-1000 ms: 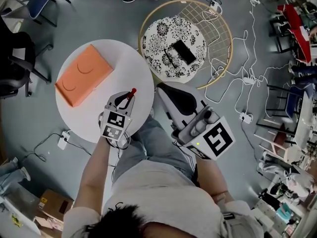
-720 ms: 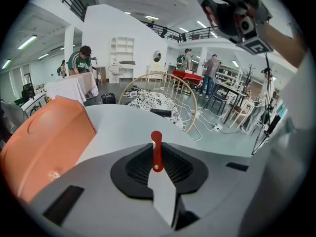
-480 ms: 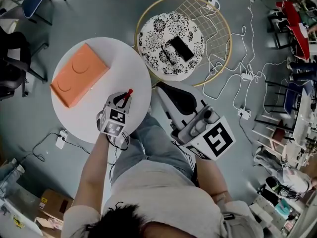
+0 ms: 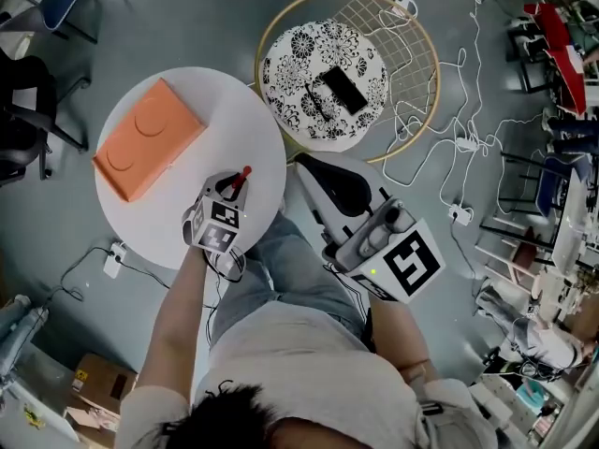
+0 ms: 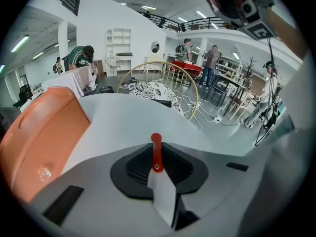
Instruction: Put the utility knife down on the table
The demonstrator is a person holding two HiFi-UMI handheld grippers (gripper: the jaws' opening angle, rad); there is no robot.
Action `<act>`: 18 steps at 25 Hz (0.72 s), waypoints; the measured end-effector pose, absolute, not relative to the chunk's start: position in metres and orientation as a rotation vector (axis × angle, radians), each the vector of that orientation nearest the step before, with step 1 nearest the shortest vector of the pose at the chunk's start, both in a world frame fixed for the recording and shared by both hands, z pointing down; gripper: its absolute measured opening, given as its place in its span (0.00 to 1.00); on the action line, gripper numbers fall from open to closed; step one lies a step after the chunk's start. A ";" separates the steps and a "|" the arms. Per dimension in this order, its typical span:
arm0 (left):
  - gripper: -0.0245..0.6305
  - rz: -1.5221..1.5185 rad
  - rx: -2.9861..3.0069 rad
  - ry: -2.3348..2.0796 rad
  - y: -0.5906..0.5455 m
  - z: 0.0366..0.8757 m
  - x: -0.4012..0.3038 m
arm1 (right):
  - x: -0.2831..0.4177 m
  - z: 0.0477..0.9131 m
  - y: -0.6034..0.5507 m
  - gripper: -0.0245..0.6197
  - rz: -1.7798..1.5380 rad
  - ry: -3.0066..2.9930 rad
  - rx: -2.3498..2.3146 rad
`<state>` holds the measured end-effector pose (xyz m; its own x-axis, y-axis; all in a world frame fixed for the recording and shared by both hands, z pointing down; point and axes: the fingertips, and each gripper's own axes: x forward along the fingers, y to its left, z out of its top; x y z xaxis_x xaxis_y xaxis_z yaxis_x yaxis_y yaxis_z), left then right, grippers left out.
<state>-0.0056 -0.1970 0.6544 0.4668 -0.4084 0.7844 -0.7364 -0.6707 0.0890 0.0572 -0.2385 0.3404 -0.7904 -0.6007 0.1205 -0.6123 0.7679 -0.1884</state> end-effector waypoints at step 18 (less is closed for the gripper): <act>0.13 1.028 2.335 -0.952 -0.194 0.650 -0.007 | 0.052 0.336 -0.230 0.05 0.309 -2.925 0.968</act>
<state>-0.0065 -0.1938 0.6495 0.4934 -0.4205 0.7615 -0.7270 -0.6800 0.0956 0.0521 -0.2304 0.3358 -0.8034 -0.5861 0.1051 -0.5951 0.7846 -0.1742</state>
